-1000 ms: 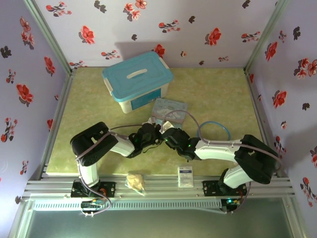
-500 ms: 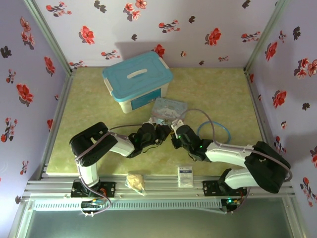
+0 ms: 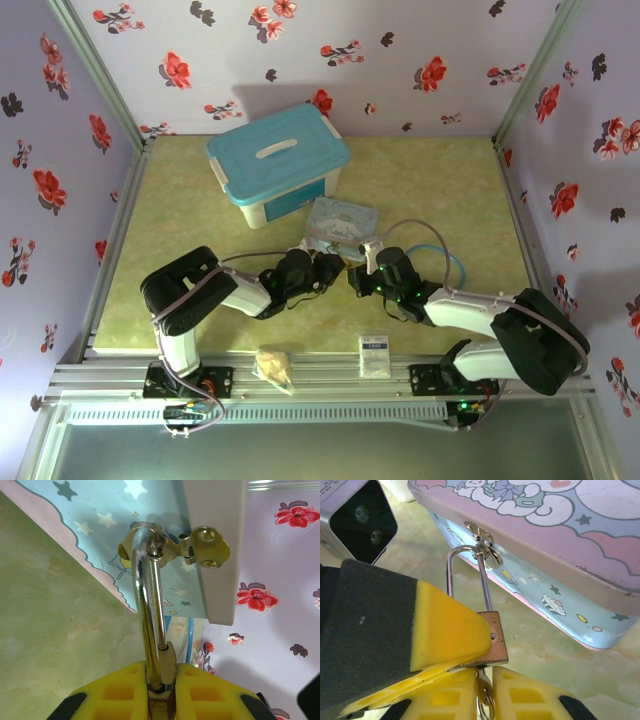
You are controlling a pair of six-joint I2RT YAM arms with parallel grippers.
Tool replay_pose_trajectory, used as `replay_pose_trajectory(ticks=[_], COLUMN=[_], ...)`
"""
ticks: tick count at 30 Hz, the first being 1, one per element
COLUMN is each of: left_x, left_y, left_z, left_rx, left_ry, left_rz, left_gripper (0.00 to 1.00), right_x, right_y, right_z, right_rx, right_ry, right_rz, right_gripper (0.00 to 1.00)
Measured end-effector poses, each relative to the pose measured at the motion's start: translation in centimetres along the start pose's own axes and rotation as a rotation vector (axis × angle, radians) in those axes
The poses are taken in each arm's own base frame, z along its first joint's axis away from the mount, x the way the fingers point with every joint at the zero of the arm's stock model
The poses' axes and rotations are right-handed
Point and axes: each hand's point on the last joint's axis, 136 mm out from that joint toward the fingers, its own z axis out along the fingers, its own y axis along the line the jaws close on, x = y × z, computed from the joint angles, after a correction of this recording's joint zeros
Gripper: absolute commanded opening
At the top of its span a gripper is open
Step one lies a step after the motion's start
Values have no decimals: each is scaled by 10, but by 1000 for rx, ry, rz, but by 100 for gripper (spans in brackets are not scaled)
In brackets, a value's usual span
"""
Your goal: Unlock the padlock with the key
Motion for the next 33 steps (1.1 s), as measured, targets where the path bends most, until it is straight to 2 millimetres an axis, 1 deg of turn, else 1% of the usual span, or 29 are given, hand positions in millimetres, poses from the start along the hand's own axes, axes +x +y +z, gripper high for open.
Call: replay_pose_trajectory(ticks=[1,5,8,11,13,15,18,21,26,29,33], left_x=[0,1,0,-1,0,0,-1,-3,0,-2,-11], left_y=[0,2,7,14,19,24,23,24,32,31,29], left_z=[0,-2,-4,-5,-5,-7,-7,-7,-8,-15,-27], left_rx=[0,-3,-14,-35,-57,-86,-109,-121,-185,-250,-343], left_ry=[1,9,12,16,20,31,51,76,125,147,157], left_rz=[4,21,28,46,70,103,139,157,224,298,397], left_gripper=[0,0,0,0,0,0,0,0,0,0,3], right_x=[1,7,5,-5,-10,-10,-8,-10,-7,-6,-5], right_y=[-1,-6,-7,-12,-18,-27,-42,-52,-61,-63,-65], right_z=[0,-3,-8,-14,-17,-19,-18,-14,-7,-7,-7], right_rx=[-3,3,6,31,60,109,208,276,330,343,354], right_ry=[2,8,-8,-50,-76,-79,-61,-47,-25,-22,-22], right_rz=[20,79,111,143,171,201,243,271,297,306,305], right_gripper=[34,44,47,50,51,52,52,52,52,52,52])
